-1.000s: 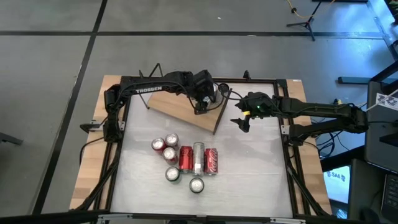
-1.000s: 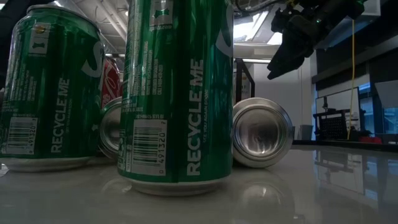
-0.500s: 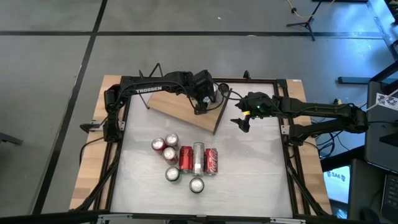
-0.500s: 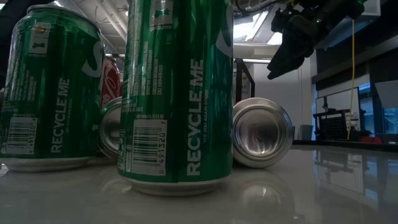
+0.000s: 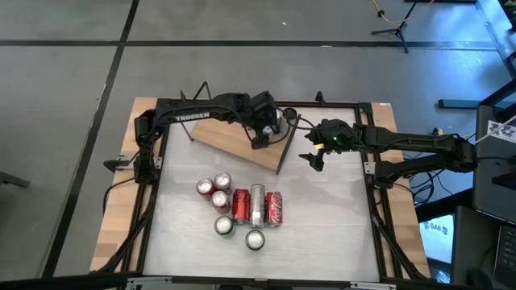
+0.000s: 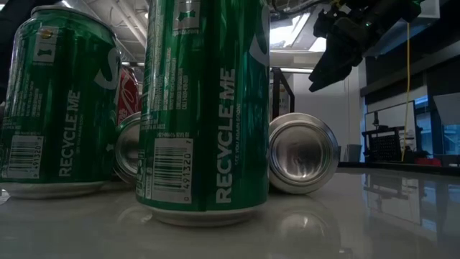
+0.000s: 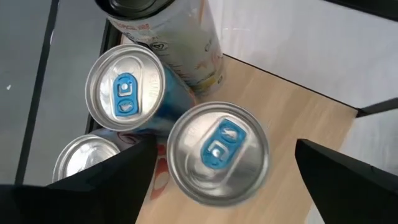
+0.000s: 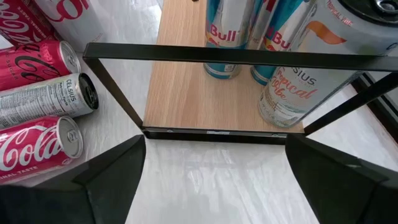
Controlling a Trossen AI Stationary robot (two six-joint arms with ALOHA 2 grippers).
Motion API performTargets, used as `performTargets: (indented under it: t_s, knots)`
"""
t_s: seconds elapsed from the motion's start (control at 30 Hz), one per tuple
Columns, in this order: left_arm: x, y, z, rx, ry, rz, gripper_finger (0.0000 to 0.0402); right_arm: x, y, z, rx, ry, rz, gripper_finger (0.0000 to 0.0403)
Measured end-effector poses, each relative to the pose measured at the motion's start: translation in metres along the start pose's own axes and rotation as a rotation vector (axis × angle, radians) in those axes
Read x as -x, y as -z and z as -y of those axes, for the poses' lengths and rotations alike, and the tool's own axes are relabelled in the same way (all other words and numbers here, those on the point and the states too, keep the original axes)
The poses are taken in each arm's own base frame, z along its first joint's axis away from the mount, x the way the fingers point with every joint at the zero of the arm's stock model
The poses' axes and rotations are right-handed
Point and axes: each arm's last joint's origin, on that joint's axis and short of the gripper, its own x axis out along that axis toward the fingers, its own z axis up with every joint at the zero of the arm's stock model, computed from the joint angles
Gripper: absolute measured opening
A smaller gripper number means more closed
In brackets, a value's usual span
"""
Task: Place canned beverage on shelf
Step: Put the left green soda can on the shelf
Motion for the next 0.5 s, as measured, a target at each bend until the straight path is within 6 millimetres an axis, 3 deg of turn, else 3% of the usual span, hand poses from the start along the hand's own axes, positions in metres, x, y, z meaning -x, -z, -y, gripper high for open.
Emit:
performTargets:
  t_s: [0.27, 0.5]
  knots:
    - [0.031, 0.0, 0.005, -0.02, -0.122, 0.005, 0.0369, 0.0, 0.0, 0.0, -0.001, 0.0, 0.002, 0.0381]
    - [0.064, -0.003, 0.021, -0.022, -0.13, 0.079, 0.0369, 0.0, 0.0, 0.0, 0.0, 0.0, 0.0, 0.0381]
